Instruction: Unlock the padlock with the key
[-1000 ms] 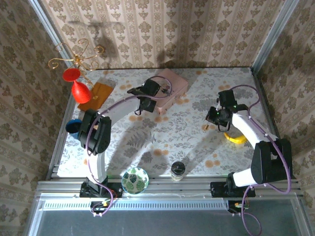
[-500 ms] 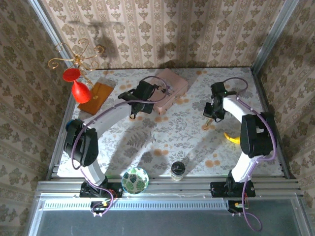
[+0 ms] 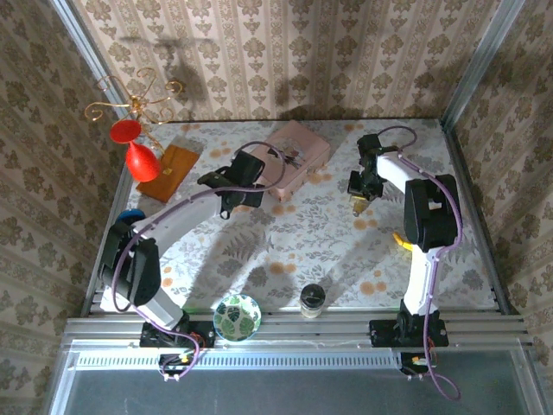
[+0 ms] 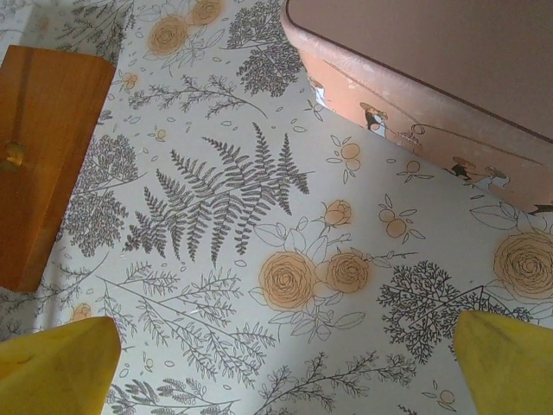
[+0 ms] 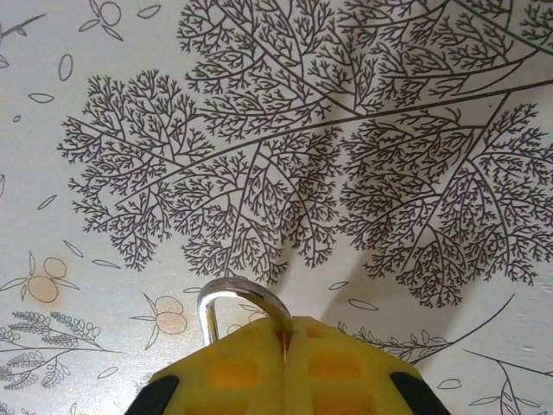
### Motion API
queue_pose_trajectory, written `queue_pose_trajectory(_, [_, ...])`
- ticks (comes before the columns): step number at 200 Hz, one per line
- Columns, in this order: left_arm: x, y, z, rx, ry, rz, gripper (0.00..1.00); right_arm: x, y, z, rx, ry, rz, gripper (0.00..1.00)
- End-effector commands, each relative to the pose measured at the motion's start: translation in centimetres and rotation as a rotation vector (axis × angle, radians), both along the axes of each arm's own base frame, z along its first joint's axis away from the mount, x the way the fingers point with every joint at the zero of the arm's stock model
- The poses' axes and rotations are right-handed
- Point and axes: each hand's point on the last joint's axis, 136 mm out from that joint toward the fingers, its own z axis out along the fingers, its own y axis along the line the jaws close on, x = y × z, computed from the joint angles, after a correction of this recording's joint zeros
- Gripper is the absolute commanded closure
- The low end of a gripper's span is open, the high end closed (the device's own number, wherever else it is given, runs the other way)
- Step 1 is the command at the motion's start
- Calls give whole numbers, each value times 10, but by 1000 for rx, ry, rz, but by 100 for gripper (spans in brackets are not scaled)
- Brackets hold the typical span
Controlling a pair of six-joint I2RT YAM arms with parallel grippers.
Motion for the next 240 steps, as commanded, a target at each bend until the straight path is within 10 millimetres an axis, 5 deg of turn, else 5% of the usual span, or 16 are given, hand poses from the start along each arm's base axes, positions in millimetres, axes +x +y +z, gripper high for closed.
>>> queue_pose_trajectory(1, [-5, 10, 7, -34, -22, 42, 0, -3, -7, -5, -31, 34, 11, 82])
queue_pose_trajectory(36, [-11, 20, 12, -51, -35, 62, 0, -5, -1, 7, 1, 7, 17, 66])
queue_pose_trajectory(80, [-25, 45, 28, -87, -101, 113, 0, -20, -3, 59, 11, -113, 22, 58])
queue_pose_trajectory(109, [-37, 66, 38, -147, -188, 142, 0, -36, -10, 87, 30, -238, -1, 43])
queue_pose_trajectory(141, [-55, 94, 43, -219, -313, 158, 0, -54, -25, 105, 21, -394, -38, 27])
queue_pose_trajectory(187, [-73, 157, 44, -167, -554, 286, 0, -77, -54, 124, -65, -593, -123, 21])
queue_pose_trajectory(220, [-74, 176, 37, -121, -588, 313, 0, -90, -72, 141, -148, -747, -165, 14])
queue_pose_trajectory(226, [-73, 178, 36, -112, -591, 313, 0, -93, -74, 144, -166, -780, -157, 1])
queue_pose_trajectory(240, [-68, 182, 31, -101, -595, 303, 0, -101, -80, 148, -213, -845, -158, 0])
